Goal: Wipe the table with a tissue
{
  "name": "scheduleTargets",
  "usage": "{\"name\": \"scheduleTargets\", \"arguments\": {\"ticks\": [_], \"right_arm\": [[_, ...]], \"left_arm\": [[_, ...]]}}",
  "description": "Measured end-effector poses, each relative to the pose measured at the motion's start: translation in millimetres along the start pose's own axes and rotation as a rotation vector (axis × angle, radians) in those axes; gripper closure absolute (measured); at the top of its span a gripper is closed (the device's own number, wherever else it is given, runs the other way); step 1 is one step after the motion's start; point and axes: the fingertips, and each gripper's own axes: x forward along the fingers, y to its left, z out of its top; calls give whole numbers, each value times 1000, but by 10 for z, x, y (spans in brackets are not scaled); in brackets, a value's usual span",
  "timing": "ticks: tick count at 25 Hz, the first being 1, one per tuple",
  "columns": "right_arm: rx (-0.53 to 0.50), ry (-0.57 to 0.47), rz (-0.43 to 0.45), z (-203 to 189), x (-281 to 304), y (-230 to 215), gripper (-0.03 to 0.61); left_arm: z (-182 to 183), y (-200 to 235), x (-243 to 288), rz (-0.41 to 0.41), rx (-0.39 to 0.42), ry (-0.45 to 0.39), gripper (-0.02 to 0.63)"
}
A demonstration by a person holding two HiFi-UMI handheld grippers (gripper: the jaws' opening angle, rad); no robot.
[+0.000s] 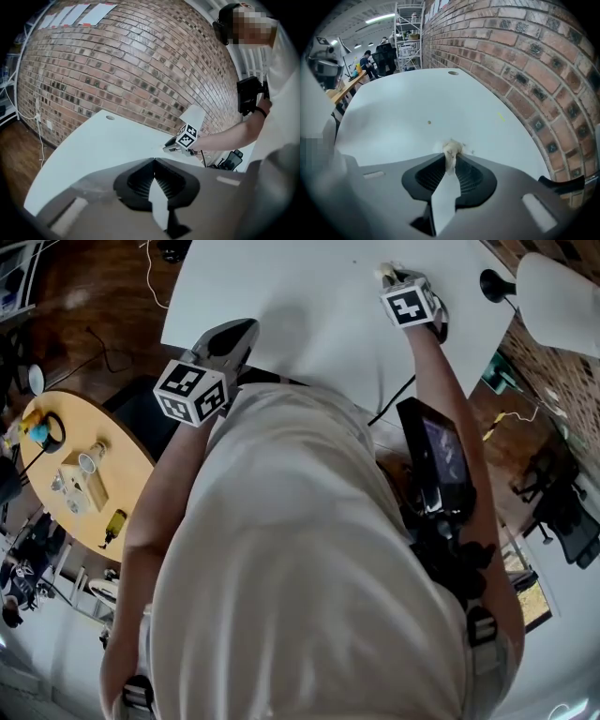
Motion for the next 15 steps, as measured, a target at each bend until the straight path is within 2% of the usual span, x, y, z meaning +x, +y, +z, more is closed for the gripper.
{"name": "scheduleTargets", "arguments": {"ticks": [3,5,6,7,9,11,13,15], "right_arm": [[62,41,24,-126,-1,42,508],[147,89,102,-251,-46,179,508],[173,80,153,-239,-67,275,508],[170,71,168,-225,-95,310,508],[111,89,121,-285,-174,273,508],[77,122,128,-392,-259,387,508],[80,153,179,-517,-325,553,508],[109,163,264,-630,-360,712,508]], "left_arm": [[-22,-38,1,-3,6,2,607],[-18,-98,38,-18,15,5,607],[-10,-125,61,-26,21,7,607],[-1,-147,81,-34,27,8,607],[12,-182,110,-49,36,10,607],[14,-227,126,-65,47,13,607],[14,-272,146,-82,57,16,607],[16,-297,178,-96,63,17,607]]}}
